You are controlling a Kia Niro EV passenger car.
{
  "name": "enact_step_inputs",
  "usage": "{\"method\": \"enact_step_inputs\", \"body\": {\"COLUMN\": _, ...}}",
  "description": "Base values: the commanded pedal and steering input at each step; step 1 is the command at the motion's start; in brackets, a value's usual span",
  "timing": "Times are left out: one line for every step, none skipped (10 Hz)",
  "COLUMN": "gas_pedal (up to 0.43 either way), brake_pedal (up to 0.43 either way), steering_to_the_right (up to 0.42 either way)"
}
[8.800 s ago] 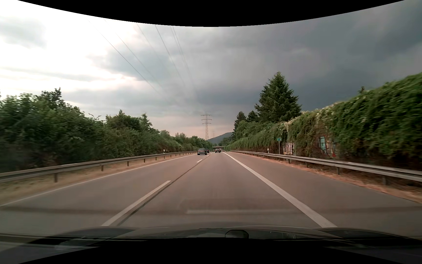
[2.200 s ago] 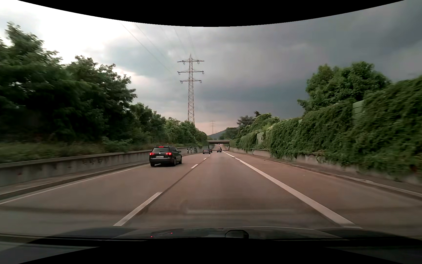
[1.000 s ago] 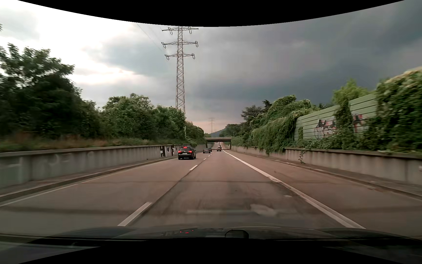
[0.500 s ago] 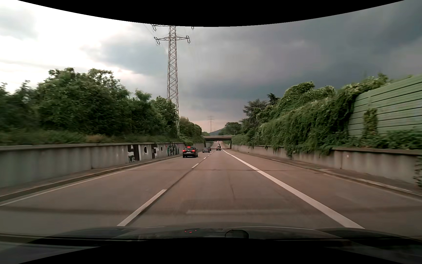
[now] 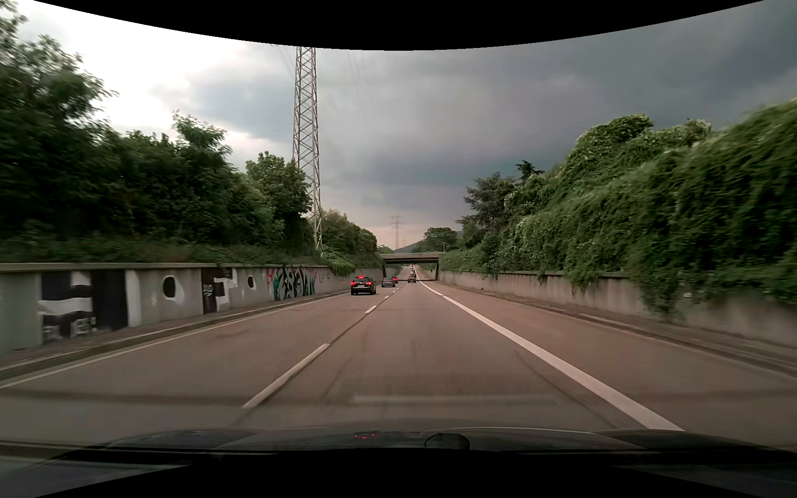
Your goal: Follow the waypoints while adhering to traffic rules and regulations
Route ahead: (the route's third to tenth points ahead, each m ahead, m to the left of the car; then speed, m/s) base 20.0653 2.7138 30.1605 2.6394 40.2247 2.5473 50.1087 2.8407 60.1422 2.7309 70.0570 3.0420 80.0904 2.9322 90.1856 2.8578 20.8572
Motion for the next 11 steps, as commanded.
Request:
{"method": "enact_step_inputs", "body": {"gas_pedal": 0.059, "brake_pedal": 0.000, "steering_to_the_right": 0.000}}
{"method": "enact_step_inputs", "body": {"gas_pedal": 0.059, "brake_pedal": 0.000, "steering_to_the_right": -0.001}}
{"method": "enact_step_inputs", "body": {"gas_pedal": 0.059, "brake_pedal": 0.000, "steering_to_the_right": -0.001}}
{"method": "enact_step_inputs", "body": {"gas_pedal": 0.059, "brake_pedal": 0.000, "steering_to_the_right": -0.001}}
{"method": "enact_step_inputs", "body": {"gas_pedal": 0.059, "brake_pedal": 0.000, "steering_to_the_right": -0.001}}
{"method": "enact_step_inputs", "body": {"gas_pedal": 0.059, "brake_pedal": 0.000, "steering_to_the_right": -0.001}}
{"method": "enact_step_inputs", "body": {"gas_pedal": 0.059, "brake_pedal": 0.000, "steering_to_the_right": -0.001}}
{"method": "enact_step_inputs", "body": {"gas_pedal": 0.059, "brake_pedal": 0.000, "steering_to_the_right": -0.001}}
{"method": "enact_step_inputs", "body": {"gas_pedal": 0.059, "brake_pedal": 0.000, "steering_to_the_right": -0.001}}
{"method": "enact_step_inputs", "body": {"gas_pedal": 0.059, "brake_pedal": 0.000, "steering_to_the_right": -0.001}}
{"method": "enact_step_inputs", "body": {"gas_pedal": 0.059, "brake_pedal": 0.000, "steering_to_the_right": -0.001}}
